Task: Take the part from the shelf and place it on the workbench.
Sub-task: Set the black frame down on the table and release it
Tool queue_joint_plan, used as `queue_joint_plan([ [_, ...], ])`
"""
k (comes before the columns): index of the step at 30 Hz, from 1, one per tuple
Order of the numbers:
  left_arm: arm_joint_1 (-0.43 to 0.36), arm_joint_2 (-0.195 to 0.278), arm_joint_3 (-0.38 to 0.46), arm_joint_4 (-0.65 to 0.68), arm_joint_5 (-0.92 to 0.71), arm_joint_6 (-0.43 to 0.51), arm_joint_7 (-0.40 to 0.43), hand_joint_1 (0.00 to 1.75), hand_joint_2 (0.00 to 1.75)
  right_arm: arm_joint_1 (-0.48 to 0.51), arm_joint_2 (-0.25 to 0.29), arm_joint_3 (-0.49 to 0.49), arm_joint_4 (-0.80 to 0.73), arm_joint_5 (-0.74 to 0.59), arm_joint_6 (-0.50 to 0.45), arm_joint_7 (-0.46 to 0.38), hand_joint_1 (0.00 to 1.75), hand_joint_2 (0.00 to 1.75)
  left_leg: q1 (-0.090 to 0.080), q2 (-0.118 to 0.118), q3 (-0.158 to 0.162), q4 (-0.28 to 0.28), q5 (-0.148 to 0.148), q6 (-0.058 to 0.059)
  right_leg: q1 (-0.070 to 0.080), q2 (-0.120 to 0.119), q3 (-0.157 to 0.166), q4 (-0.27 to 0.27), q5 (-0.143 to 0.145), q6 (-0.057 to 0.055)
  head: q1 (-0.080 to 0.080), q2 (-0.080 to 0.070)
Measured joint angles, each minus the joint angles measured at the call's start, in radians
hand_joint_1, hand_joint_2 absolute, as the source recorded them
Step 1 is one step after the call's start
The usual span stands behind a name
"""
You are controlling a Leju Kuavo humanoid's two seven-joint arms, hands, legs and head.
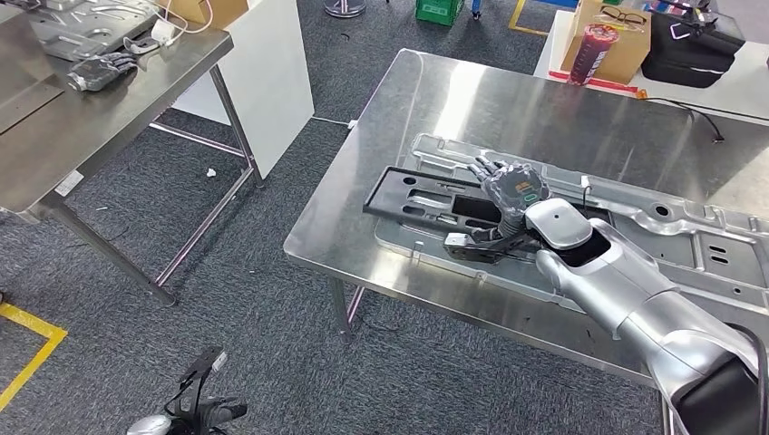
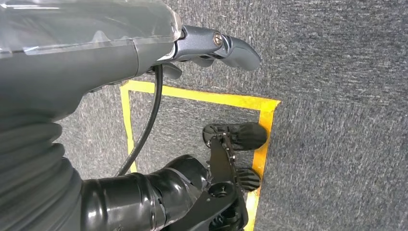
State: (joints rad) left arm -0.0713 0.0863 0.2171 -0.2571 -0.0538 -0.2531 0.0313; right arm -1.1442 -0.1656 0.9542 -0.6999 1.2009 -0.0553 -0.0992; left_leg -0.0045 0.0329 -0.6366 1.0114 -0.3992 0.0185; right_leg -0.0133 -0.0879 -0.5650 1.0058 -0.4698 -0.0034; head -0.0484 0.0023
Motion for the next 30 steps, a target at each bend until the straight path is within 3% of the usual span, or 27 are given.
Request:
queue_joint_plan([
  [1,0.000,0.000,0.000,0.000,0.000,0.000,0.000,0.00,1.75,0.000,0.000,0.000,0.001,0.000,0.000,0.000,0.00,0.00,0.000,0.000,0.000,0.000,0.000,0.000,0.000,0.000,0.000,0.000,0.000,0.001,0.000,0.000],
  [5,0.000,0.000,0.004,0.000,0.002,0.012,0.001,0.00,0.00,0.000,0.000,-0.001,0.005,0.000,0.001,0.000,0.00,0.00,0.000,0.001,0.001,0.000,0.000,0.000,0.001,0.001,-0.001,0.000,0.000,0.002,0.000,0.000],
  [15,0.002,0.000,0.027,0.001,-0.003,0.012,0.002,0.00,0.00,0.001,-0.009,-0.008,0.020,0.000,0.001,0.005,0.00,0.00,0.001,0.003,0.002,-0.004,0.001,0.000,0.004,0.004,-0.002,0.001,-0.001,0.003,0.000,0.000],
  [20,0.004,0.000,0.044,0.002,-0.011,0.017,0.001,0.00,0.00,0.016,-0.009,-0.029,-0.015,-0.005,-0.058,0.032,0.00,0.00,0.002,0.004,0.002,-0.005,0.001,0.000,0.005,0.005,-0.002,0.001,-0.002,0.003,0.000,0.000],
  [29,0.013,-0.008,0.059,0.003,-0.076,0.088,0.018,0.00,0.00,0.134,0.022,-0.042,-0.459,0.041,-0.059,0.104,0.00,0.00,0.002,0.004,0.004,-0.005,-0.003,0.013,-0.001,0.004,0.004,0.000,-0.005,0.013,0.000,0.000],
  [30,0.012,-0.014,0.062,0.003,-0.083,0.102,0.018,0.00,0.00,0.140,0.027,-0.042,-0.512,0.042,-0.054,0.114,0.00,0.00,0.005,0.003,0.009,-0.013,0.002,0.017,-0.001,0.015,0.002,0.010,-0.017,0.014,0.000,0.000],
])
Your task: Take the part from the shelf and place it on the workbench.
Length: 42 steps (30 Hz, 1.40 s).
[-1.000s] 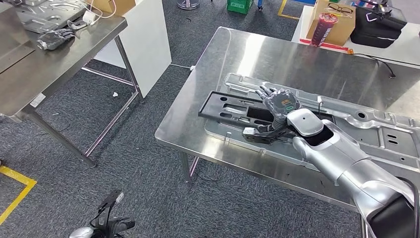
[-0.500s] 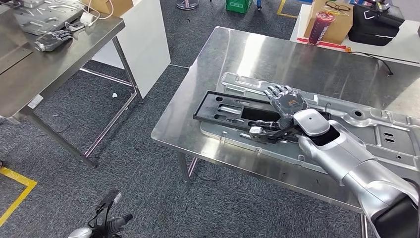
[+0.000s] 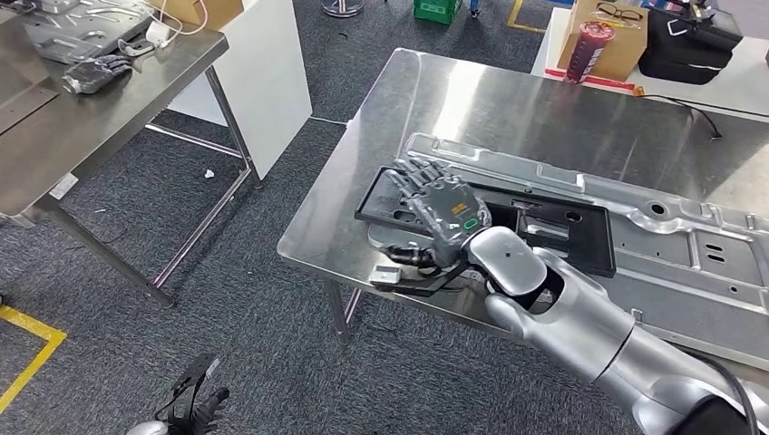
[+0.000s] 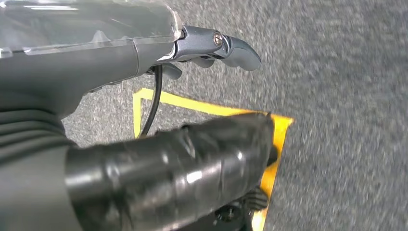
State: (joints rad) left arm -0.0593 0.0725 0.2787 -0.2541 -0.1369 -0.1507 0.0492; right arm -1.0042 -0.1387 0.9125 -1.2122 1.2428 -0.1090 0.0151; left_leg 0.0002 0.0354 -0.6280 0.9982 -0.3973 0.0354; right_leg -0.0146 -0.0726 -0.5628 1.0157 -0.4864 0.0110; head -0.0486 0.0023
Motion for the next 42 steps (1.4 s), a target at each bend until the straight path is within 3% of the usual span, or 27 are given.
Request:
queue_joint_plan([
  [2,-0.005,-0.015,0.005,0.000,-0.013,0.028,-0.001,0.00,0.00,0.009,0.005,0.000,-0.097,-0.002,0.013,0.018,0.00,0.00,0.005,-0.004,0.009,-0.016,0.008,0.007,-0.001,0.037,-0.027,0.072,-0.055,-0.001,0.000,0.000],
  [4,-0.011,-0.032,0.008,-0.001,-0.020,0.050,-0.004,0.00,0.87,0.020,0.007,0.000,-0.172,-0.008,0.023,0.029,0.00,0.00,0.003,-0.011,0.009,-0.015,0.010,0.009,-0.001,0.065,-0.080,0.201,-0.121,-0.002,0.000,0.000],
  [5,-0.014,-0.042,0.011,-0.001,-0.024,0.061,-0.005,0.00,1.31,0.026,0.008,0.001,-0.204,-0.014,0.029,0.032,0.00,0.00,0.002,-0.016,0.008,-0.012,0.010,0.010,0.000,0.069,-0.101,0.251,-0.134,-0.001,0.001,0.000],
  [6,-0.014,-0.051,0.013,-0.001,-0.027,0.069,-0.005,0.00,1.75,0.030,0.008,0.002,-0.232,-0.019,0.033,0.033,0.00,0.00,0.002,-0.021,0.006,-0.008,0.010,0.009,-0.001,0.070,-0.108,0.269,-0.128,-0.001,0.001,0.000],
  [7,-0.015,-0.059,0.015,-0.001,-0.031,0.074,-0.003,0.00,1.75,0.031,0.008,0.003,-0.255,-0.024,0.036,0.033,0.00,0.00,0.002,-0.026,0.004,-0.003,0.009,0.009,-0.001,0.071,-0.099,0.249,-0.102,-0.001,0.001,0.000],
  [10,-0.016,-0.075,0.024,-0.001,-0.037,0.074,0.007,0.00,1.75,0.027,0.008,0.004,-0.298,-0.031,0.038,0.031,0.00,0.00,0.003,-0.035,-0.007,0.014,0.007,0.001,0.000,0.072,-0.014,0.071,-0.015,-0.007,0.001,0.000],
  [12,-0.017,-0.079,0.030,-0.001,-0.040,0.071,0.010,0.00,1.75,0.026,0.009,0.004,-0.314,-0.031,0.038,0.030,0.00,0.00,0.003,-0.038,-0.013,0.021,0.011,-0.011,0.005,0.074,0.005,0.023,-0.003,-0.011,0.000,0.000],
  [15,-0.015,-0.081,0.034,-0.001,-0.043,0.062,0.013,0.00,1.75,0.024,0.009,0.008,-0.325,-0.036,0.039,0.028,0.00,0.00,0.004,-0.041,-0.023,0.025,0.013,-0.033,0.004,0.071,-0.006,0.015,0.014,-0.026,-0.002,0.000],
  [16,-0.015,-0.081,0.035,-0.001,-0.044,0.059,0.014,0.00,1.75,0.023,0.009,0.010,-0.326,-0.039,0.039,0.027,0.00,0.00,0.006,-0.040,-0.033,0.044,-0.008,-0.039,0.001,0.069,-0.012,0.011,0.022,-0.034,-0.004,0.000],
  [18,-0.015,-0.082,0.037,-0.001,-0.048,0.056,0.015,0.00,1.75,0.022,0.009,0.011,-0.327,-0.048,0.040,0.027,0.00,0.00,0.011,-0.039,-0.069,0.143,-0.090,-0.050,0.000,0.066,-0.029,0.008,0.039,-0.045,-0.008,0.000],
  [20,-0.015,-0.082,0.038,-0.001,-0.056,0.057,0.013,0.00,1.75,0.024,0.008,0.011,-0.326,-0.056,0.043,0.029,0.00,0.00,0.014,-0.039,-0.105,0.270,-0.162,-0.059,0.001,0.065,-0.050,0.009,0.054,-0.047,-0.010,0.000],
  [21,-0.015,-0.081,0.039,-0.001,-0.060,0.058,0.011,0.00,1.75,0.025,0.006,0.011,-0.325,-0.061,0.046,0.032,0.00,0.00,0.015,-0.039,-0.104,0.301,-0.171,-0.061,0.001,0.064,-0.060,0.010,0.061,-0.045,-0.010,0.000],
  [22,-0.015,-0.081,0.040,-0.002,-0.066,0.059,0.008,0.00,1.75,0.026,0.002,0.011,-0.325,-0.065,0.050,0.037,0.00,0.00,0.017,-0.039,-0.084,0.291,-0.161,-0.063,0.001,0.064,-0.069,0.012,0.068,-0.043,-0.010,0.000],
  [23,-0.015,-0.081,0.041,-0.004,-0.073,0.061,0.005,0.00,1.75,0.027,-0.002,0.010,-0.324,-0.068,0.052,0.042,0.00,0.00,0.019,-0.038,-0.042,0.241,-0.138,-0.063,0.000,0.064,-0.077,0.015,0.073,-0.040,-0.010,0.000],
  [25,-0.017,-0.079,0.042,-0.011,-0.084,0.065,-0.001,0.00,1.75,0.027,-0.015,0.006,-0.324,-0.076,0.056,0.053,0.00,0.00,0.020,-0.038,0.057,0.096,-0.106,-0.060,0.001,0.063,-0.090,0.020,0.083,-0.030,-0.010,0.000],
  [27,-0.019,-0.078,0.043,-0.016,-0.095,0.067,-0.005,0.00,1.75,0.027,-0.029,-0.001,-0.324,-0.082,0.058,0.062,0.00,0.00,0.014,-0.040,0.099,0.024,-0.098,-0.050,0.002,0.062,-0.096,0.022,0.094,-0.018,-0.010,0.000],
  [29,-0.018,-0.078,0.043,-0.018,-0.101,0.068,-0.007,0.00,1.75,0.027,-0.045,-0.011,-0.323,-0.085,0.062,0.067,0.00,0.00,0.011,-0.042,0.092,0.020,-0.087,-0.036,0.002,0.061,-0.099,0.018,0.107,-0.003,-0.009,0.000],
  [31,-0.018,-0.078,0.043,-0.020,-0.106,0.069,-0.007,0.00,1.75,0.027,-0.062,-0.019,-0.323,-0.086,0.067,0.070,0.00,0.00,0.014,-0.039,0.081,0.013,-0.070,-0.018,0.001,0.064,-0.111,0.033,0.087,0.008,-0.008,0.000],
  [32,-0.019,-0.078,0.043,-0.022,-0.110,0.068,-0.006,0.00,1.75,0.027,-0.071,-0.023,-0.323,-0.086,0.072,0.073,0.00,0.00,0.015,-0.037,0.072,0.009,-0.059,-0.008,0.001,0.066,-0.126,0.068,0.051,0.012,-0.007,0.000],
  [34,-0.020,-0.078,0.043,-0.026,-0.122,0.065,-0.003,0.00,1.75,0.030,-0.090,-0.033,-0.323,-0.087,0.079,0.079,0.00,0.00,0.012,-0.035,0.048,0.009,-0.039,0.004,0.000,0.069,-0.168,0.190,-0.042,0.017,-0.007,0.000],
  [35,-0.020,-0.078,0.043,-0.028,-0.128,0.063,0.000,0.00,1.75,0.032,-0.099,-0.038,-0.323,-0.087,0.080,0.081,0.00,0.00,0.010,-0.035,0.034,0.011,-0.030,0.006,0.000,0.069,-0.185,0.254,-0.075,0.018,-0.007,0.000],
  [36,-0.020,-0.078,0.043,-0.029,-0.133,0.060,0.002,0.00,1.75,0.035,-0.108,-0.043,-0.323,-0.088,0.081,0.082,0.00,0.00,0.007,-0.035,0.020,0.013,-0.021,0.007,0.001,0.069,-0.189,0.293,-0.085,0.018,-0.007,0.000],
  [37,-0.020,-0.078,0.043,-0.029,-0.136,0.059,0.004,0.00,1.75,0.037,-0.116,-0.047,-0.323,-0.089,0.081,0.082,0.00,0.00,0.005,-0.036,0.007,0.015,-0.013,0.008,0.002,0.069,-0.176,0.300,-0.077,0.016,-0.007,0.000],
  [38,-0.020,-0.078,0.043,-0.030,-0.137,0.058,0.005,0.00,1.75,0.038,-0.123,-0.052,-0.323,-0.091,0.081,0.083,0.00,0.00,0.002,-0.037,-0.006,0.018,-0.005,0.007,0.004,0.069,-0.142,0.267,-0.054,0.011,-0.007,0.000],
  [40,-0.020,-0.080,0.043,-0.032,-0.139,0.057,0.005,0.00,1.75,0.037,-0.132,-0.062,-0.323,-0.093,0.081,0.083,0.00,0.00,-0.004,-0.039,-0.025,0.023,0.009,0.004,0.011,0.071,-0.040,0.130,-0.022,-0.009,-0.007,0.000],
  [42,-0.020,-0.081,0.043,-0.033,-0.139,0.057,0.006,0.00,1.75,0.035,-0.137,-0.073,-0.325,-0.093,0.081,0.083,0.00,0.00,-0.003,-0.038,-0.032,0.023,0.023,-0.005,0.020,0.071,0.023,0.029,-0.017,-0.023,-0.008,0.000],
])
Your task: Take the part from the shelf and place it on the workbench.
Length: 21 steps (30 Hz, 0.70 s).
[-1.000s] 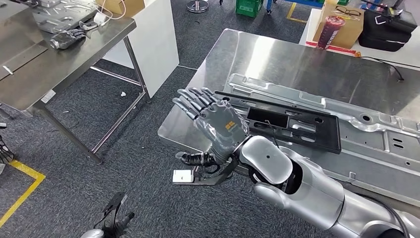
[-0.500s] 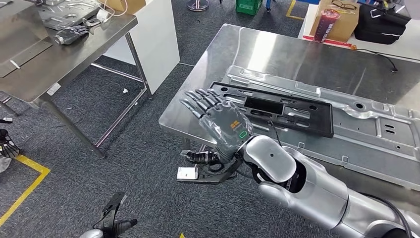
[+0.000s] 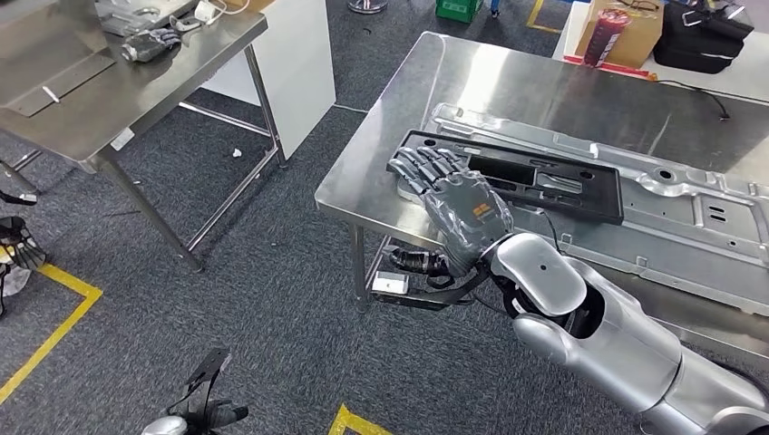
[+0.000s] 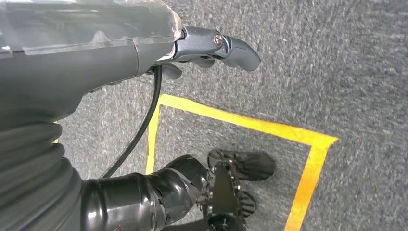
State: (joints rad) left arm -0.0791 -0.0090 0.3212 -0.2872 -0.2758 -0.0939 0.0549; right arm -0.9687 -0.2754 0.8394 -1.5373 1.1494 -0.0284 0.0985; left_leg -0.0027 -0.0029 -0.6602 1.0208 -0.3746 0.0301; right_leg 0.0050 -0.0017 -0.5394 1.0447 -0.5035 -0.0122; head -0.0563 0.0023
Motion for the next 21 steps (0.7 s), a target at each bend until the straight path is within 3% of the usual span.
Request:
queue_joint_plan([
  [3,-0.001,0.001,0.000,-0.001,-0.001,0.000,0.001,0.00,1.75,-0.001,-0.002,-0.009,-0.001,0.000,0.000,0.000,0.00,0.00,0.004,0.001,-0.004,-0.007,0.017,-0.018,0.002,-0.003,0.000,-0.031,0.020,-0.011,0.004,0.000],
  [4,0.000,0.002,0.000,-0.001,-0.003,-0.001,0.002,0.00,1.75,-0.002,-0.003,-0.009,-0.001,0.000,0.001,0.000,0.00,0.00,0.003,0.000,-0.011,0.001,0.004,-0.023,-0.001,-0.006,-0.005,-0.038,0.032,-0.018,0.004,0.000],
  [6,0.000,0.004,0.000,-0.001,-0.009,-0.004,0.007,0.00,1.75,-0.001,-0.004,-0.011,-0.001,0.001,0.004,0.001,0.00,0.00,0.007,-0.001,-0.037,0.071,-0.073,-0.035,-0.009,-0.011,-0.023,-0.049,0.059,-0.027,0.001,0.000],
  [8,-0.001,0.006,0.000,-0.001,-0.019,-0.009,0.014,0.00,1.75,0.002,-0.009,-0.013,-0.001,0.002,0.008,0.002,0.00,0.00,0.015,0.000,-0.070,0.198,-0.162,-0.048,-0.011,-0.011,-0.051,-0.050,0.081,-0.029,-0.002,0.000],
  [9,-0.002,0.009,0.000,-0.001,-0.025,-0.012,0.018,0.00,1.75,0.006,-0.014,-0.015,-0.001,0.003,0.010,0.002,0.00,0.00,0.020,0.000,-0.076,0.250,-0.179,-0.055,-0.012,-0.011,-0.066,-0.048,0.092,-0.027,-0.002,0.000],
  [10,-0.002,0.011,0.000,-0.001,-0.030,-0.014,0.021,0.00,1.75,0.010,-0.021,-0.018,-0.001,0.002,0.011,0.001,0.00,0.00,0.025,0.000,-0.068,0.273,-0.173,-0.061,-0.013,-0.012,-0.081,-0.046,0.101,-0.023,-0.002,0.000],
  [11,-0.002,0.013,0.000,-0.001,-0.035,-0.015,0.023,0.00,1.75,0.014,-0.030,-0.023,-0.001,0.001,0.011,0.001,0.00,0.00,0.030,0.000,-0.042,0.261,-0.151,-0.066,-0.016,-0.012,-0.095,-0.041,0.110,-0.018,-0.002,0.000],
  [12,-0.002,0.015,0.000,-0.002,-0.041,-0.016,0.024,0.00,1.75,0.018,-0.038,-0.028,-0.001,0.000,0.011,0.000,0.00,0.00,0.034,0.001,0.000,0.215,-0.124,-0.071,-0.019,-0.013,-0.110,-0.035,0.117,-0.012,-0.003,0.000],
  [13,-0.003,0.017,0.000,-0.003,-0.048,-0.017,0.025,0.00,1.75,0.021,-0.047,-0.035,-0.003,-0.001,0.011,0.000,0.00,0.00,0.038,0.001,0.053,0.147,-0.115,-0.077,-0.021,-0.013,-0.123,-0.026,0.123,-0.005,-0.004,0.000],
  [15,-0.005,0.021,0.000,-0.006,-0.062,-0.018,0.026,0.00,1.75,0.028,-0.069,-0.054,-0.008,-0.005,0.009,-0.001,0.00,0.00,0.036,-0.001,0.129,0.035,-0.125,-0.072,-0.021,-0.015,-0.140,-0.012,0.133,0.009,-0.005,0.000],
  [16,-0.006,0.023,0.000,-0.008,-0.070,-0.019,0.026,0.00,1.75,0.033,-0.081,-0.065,-0.010,-0.008,0.009,-0.002,0.00,0.00,0.032,-0.003,0.142,0.011,-0.136,-0.064,-0.019,-0.016,-0.144,-0.011,0.140,0.016,-0.006,0.000],
  [18,-0.005,0.025,0.000,-0.009,-0.087,-0.017,0.027,0.00,1.75,0.052,-0.112,-0.090,-0.016,-0.017,0.007,-0.004,0.00,0.00,0.029,-0.005,0.130,0.006,-0.126,-0.039,-0.020,-0.017,-0.146,-0.016,0.155,0.031,-0.006,0.000],
  [19,-0.006,0.026,0.000,-0.009,-0.096,-0.016,0.029,0.00,1.75,0.066,-0.131,-0.104,-0.018,-0.023,0.006,-0.004,0.00,0.00,0.029,-0.004,0.123,0.005,-0.116,-0.026,-0.022,-0.015,-0.152,-0.013,0.149,0.037,-0.006,0.000],
  [20,-0.005,0.027,0.001,-0.010,-0.104,-0.015,0.029,0.00,1.75,0.084,-0.153,-0.119,-0.021,-0.029,0.003,-0.004,0.00,0.00,0.030,-0.004,0.111,0.002,-0.103,-0.014,-0.024,-0.013,-0.163,0.006,0.122,0.042,-0.004,0.000],
  [21,-0.005,0.028,0.001,-0.011,-0.112,-0.014,0.030,0.00,1.75,0.102,-0.174,-0.135,-0.024,-0.036,0.001,-0.004,0.00,0.00,0.030,-0.003,0.097,0.000,-0.090,-0.004,-0.026,-0.011,-0.180,0.048,0.077,0.045,-0.002,0.000],
])
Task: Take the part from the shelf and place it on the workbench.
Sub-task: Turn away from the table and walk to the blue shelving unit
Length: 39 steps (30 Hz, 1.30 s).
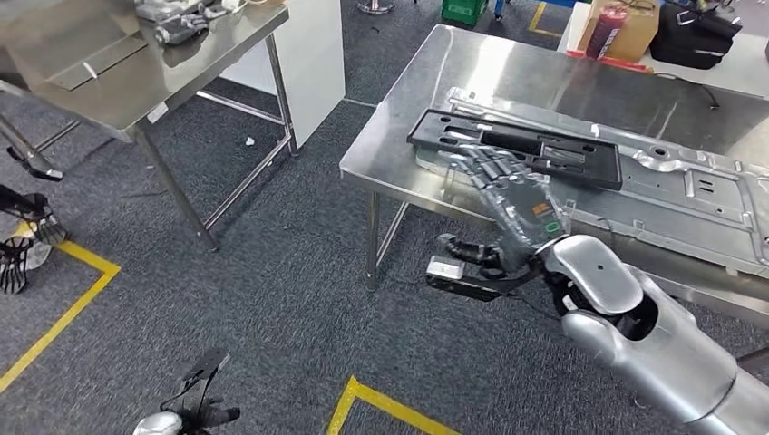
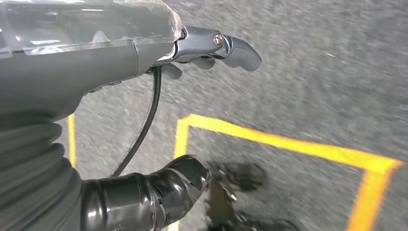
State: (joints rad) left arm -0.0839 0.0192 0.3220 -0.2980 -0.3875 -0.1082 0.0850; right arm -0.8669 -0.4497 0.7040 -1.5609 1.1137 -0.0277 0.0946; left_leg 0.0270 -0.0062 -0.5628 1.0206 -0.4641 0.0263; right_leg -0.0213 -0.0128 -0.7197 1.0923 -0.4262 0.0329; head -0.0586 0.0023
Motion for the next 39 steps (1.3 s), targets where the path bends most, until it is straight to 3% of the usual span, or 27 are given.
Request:
queue_joint_plan([
  [2,0.002,0.002,0.001,-0.001,-0.010,0.000,0.000,0.00,1.75,0.031,-0.035,-0.033,-0.006,-0.009,-0.007,-0.001,0.00,0.00,-0.007,0.000,-0.030,0.001,0.024,0.010,0.000,0.005,-0.041,0.130,-0.100,0.004,0.002,0.000],
  [3,0.002,0.003,0.001,-0.001,-0.012,0.000,0.000,0.00,1.75,0.045,-0.046,-0.047,-0.009,-0.010,-0.009,-0.002,0.00,0.00,-0.011,0.000,-0.045,0.002,0.035,0.011,0.000,0.007,-0.051,0.189,-0.125,0.005,0.003,0.000],
  [4,0.003,0.003,0.002,-0.002,-0.013,0.000,-0.001,0.00,1.75,0.058,-0.055,-0.058,-0.012,-0.011,-0.011,-0.002,0.00,0.00,-0.014,0.001,-0.059,0.002,0.045,0.012,0.001,0.008,-0.046,0.220,-0.127,0.003,0.003,0.000],
  [5,0.003,0.004,0.002,-0.002,-0.014,0.000,-0.001,0.00,1.75,0.070,-0.062,-0.067,-0.016,-0.011,-0.011,-0.002,0.00,0.00,-0.017,0.001,-0.071,0.003,0.054,0.013,0.002,0.009,-0.023,0.216,-0.111,-0.001,0.003,0.000],
  [7,0.002,0.004,0.002,-0.002,-0.015,0.000,-0.001,0.00,1.75,0.083,-0.073,-0.081,-0.022,-0.011,-0.011,-0.002,0.00,0.00,-0.022,0.001,-0.091,0.005,0.071,0.011,0.008,0.010,0.074,0.108,-0.072,-0.016,0.003,0.000],
  [9,0.002,0.003,0.002,-0.003,-0.017,0.000,-0.001,0.00,1.75,0.085,-0.078,-0.094,-0.031,-0.011,-0.011,-0.002,0.00,0.00,-0.025,0.000,-0.102,0.004,0.088,0.004,0.016,0.012,0.165,-0.023,-0.074,-0.031,0.002,0.000],
  [11,0.001,0.003,0.003,-0.004,-0.017,0.000,-0.002,0.00,1.75,0.085,-0.082,-0.104,-0.039,-0.011,-0.011,-0.003,0.00,0.00,-0.022,0.000,-0.104,-0.001,0.104,-0.008,0.023,0.011,0.191,-0.073,-0.080,-0.036,0.005,0.000],
  [13,0.001,0.004,0.004,-0.005,-0.018,0.000,-0.002,0.00,1.75,0.086,-0.086,-0.107,-0.041,-0.010,-0.011,-0.003,0.00,0.00,-0.020,-0.001,-0.106,-0.005,0.111,-0.021,0.023,0.009,0.185,-0.084,-0.058,-0.043,0.009,0.000],
  [15,0.003,0.004,0.005,-0.005,-0.024,0.002,-0.002,0.00,1.75,0.092,-0.088,-0.110,-0.043,-0.011,-0.009,-0.001,0.00,0.00,-0.018,-0.001,-0.126,0.039,0.054,-0.030,0.016,0.008,0.169,-0.098,-0.028,-0.056,0.008,0.000],
  [17,0.002,0.005,0.007,-0.007,-0.038,0.004,-0.002,0.00,1.75,0.110,-0.095,-0.122,-0.046,-0.018,-0.008,0.002,0.00,0.00,-0.014,0.001,-0.158,0.157,-0.051,-0.037,0.014,0.013,0.141,-0.101,-0.002,-0.061,0.006,0.000],
  [18,0.001,0.005,0.008,-0.008,-0.047,0.006,-0.002,0.00,1.75,0.128,-0.102,-0.133,-0.046,-0.026,-0.009,0.003,0.00,0.00,-0.013,0.001,-0.168,0.220,-0.084,-0.041,0.014,0.015,0.125,-0.099,0.010,-0.059,0.006,0.000],
  [19,0.001,0.005,0.009,-0.010,-0.056,0.007,-0.001,0.00,1.75,0.150,-0.111,-0.145,-0.047,-0.036,-0.009,0.002,0.00,0.00,-0.012,0.001,-0.168,0.267,-0.096,-0.044,0.014,0.018,0.109,-0.097,0.021,-0.057,0.006,0.000],
  [20,0.002,0.005,0.009,-0.013,-0.067,0.007,0.000,0.00,1.75,0.178,-0.122,-0.161,-0.050,-0.047,-0.011,-0.002,0.00,0.00,-0.011,0.001,-0.153,0.282,-0.084,-0.046,0.014,0.022,0.093,-0.095,0.032,-0.053,0.006,0.000],
  [21,0.002,0.005,0.010,-0.017,-0.078,0.007,0.001,0.00,1.75,0.213,-0.134,-0.180,-0.054,-0.056,-0.014,-0.008,0.00,0.00,-0.009,0.000,-0.119,0.260,-0.060,-0.047,0.014,0.027,0.077,-0.092,0.042,-0.049,0.006,0.000],
  [23,0.003,0.005,0.013,-0.026,-0.102,0.004,0.004,0.00,0.87,0.296,-0.155,-0.232,-0.069,-0.071,-0.027,-0.021,0.00,0.00,-0.005,-0.028,-0.010,0.134,-0.038,-0.044,0.014,0.036,0.051,-0.083,0.059,-0.039,0.005,0.000],
  [25,0.008,0.004,0.018,-0.034,-0.122,0.000,0.005,0.00,0.00,0.405,-0.172,-0.301,-0.087,-0.080,-0.054,-0.036,0.00,0.00,-0.005,-0.061,0.072,0.022,-0.059,-0.034,0.018,0.045,0.039,-0.077,0.075,-0.027,0.006,0.000],
  [27,0.020,0.003,0.027,-0.038,-0.142,-0.002,0.005,0.00,0.00,0.557,-0.177,-0.388,-0.111,-0.102,-0.075,-0.053,0.00,0.00,-0.008,-0.061,0.088,-0.011,-0.067,-0.019,0.021,0.056,0.042,-0.084,0.092,-0.014,0.007,0.000],
  [28,0.028,0.002,0.032,-0.039,-0.155,-0.001,0.004,0.00,0.00,0.652,-0.170,-0.439,-0.122,-0.123,-0.082,-0.060,0.00,0.00,-0.007,-0.052,0.086,-0.016,-0.060,-0.010,0.021,0.057,0.042,-0.087,0.092,-0.009,0.008,0.000],
  [29,0.039,0.002,0.038,-0.041,-0.168,-0.001,0.002,0.00,0.00,0.759,-0.151,-0.486,-0.128,-0.143,-0.089,-0.070,0.00,0.00,-0.005,-0.043,0.080,-0.020,-0.051,0.003,0.019,0.052,0.037,-0.078,0.073,-0.005,0.010,0.000],
  [31,0.073,-0.012,0.048,-0.058,-0.218,-0.005,0.002,0.00,0.00,0.956,-0.083,-0.567,-0.115,-0.162,-0.145,-0.101,0.00,0.00,-0.003,-0.023,0.062,-0.026,-0.031,0.021,0.013,0.035,0.013,-0.006,-0.020,0.002,0.017,0.000],
  [33,0.130,-0.064,0.053,-0.129,-0.303,-0.015,0.045,0.00,0.00,1.099,0.005,-0.628,-0.086,-0.145,-0.210,-0.124,0.00,0.00,-0.007,0.001,0.037,-0.025,-0.015,0.027,0.005,0.025,-0.020,0.121,-0.117,0.012,0.021,0.000],
  [34,0.158,-0.103,0.052,-0.185,-0.342,-0.021,0.084,0.00,0.00,1.149,0.045,-0.655,-0.077,-0.133,-0.221,-0.127,0.00,0.00,-0.010,0.015,0.022,-0.022,-0.007,0.027,0.002,0.024,-0.027,0.176,-0.134,0.017,0.020,0.000],
  [35,0.182,-0.144,0.050,-0.244,-0.370,-0.028,0.125,0.00,0.00,1.186,0.080,-0.680,-0.073,-0.123,-0.212,-0.125,0.00,0.00,-0.013,0.031,0.005,-0.017,-0.001,0.026,-0.001,0.023,-0.019,0.206,-0.126,0.021,0.020,0.000],
  [36,0.199,-0.178,0.044,-0.298,-0.383,-0.035,0.156,0.00,0.00,1.212,0.111,-0.703,-0.071,-0.116,-0.187,-0.122,0.00,0.00,-0.015,0.047,-0.010,-0.011,0.005,0.025,-0.002,0.019,0.007,0.200,-0.101,0.023,0.020,0.000],
  [37,0.212,-0.211,0.036,-0.346,-0.387,-0.042,0.179,0.00,0.00,1.231,0.143,-0.729,-0.066,-0.111,-0.152,-0.119,0.00,0.00,-0.016,0.062,-0.024,-0.004,0.009,0.022,-0.002,0.010,0.055,0.158,-0.075,0.022,0.021,0.000],
  [39,0.233,-0.251,0.018,-0.412,-0.387,-0.052,0.195,0.00,0.00,1.247,0.210,-0.800,-0.022,-0.106,-0.077,-0.131,0.00,0.00,-0.017,0.088,-0.037,0.007,0.015,0.014,0.006,-0.036,0.176,0.009,-0.077,0.012,0.021,0.000],
])
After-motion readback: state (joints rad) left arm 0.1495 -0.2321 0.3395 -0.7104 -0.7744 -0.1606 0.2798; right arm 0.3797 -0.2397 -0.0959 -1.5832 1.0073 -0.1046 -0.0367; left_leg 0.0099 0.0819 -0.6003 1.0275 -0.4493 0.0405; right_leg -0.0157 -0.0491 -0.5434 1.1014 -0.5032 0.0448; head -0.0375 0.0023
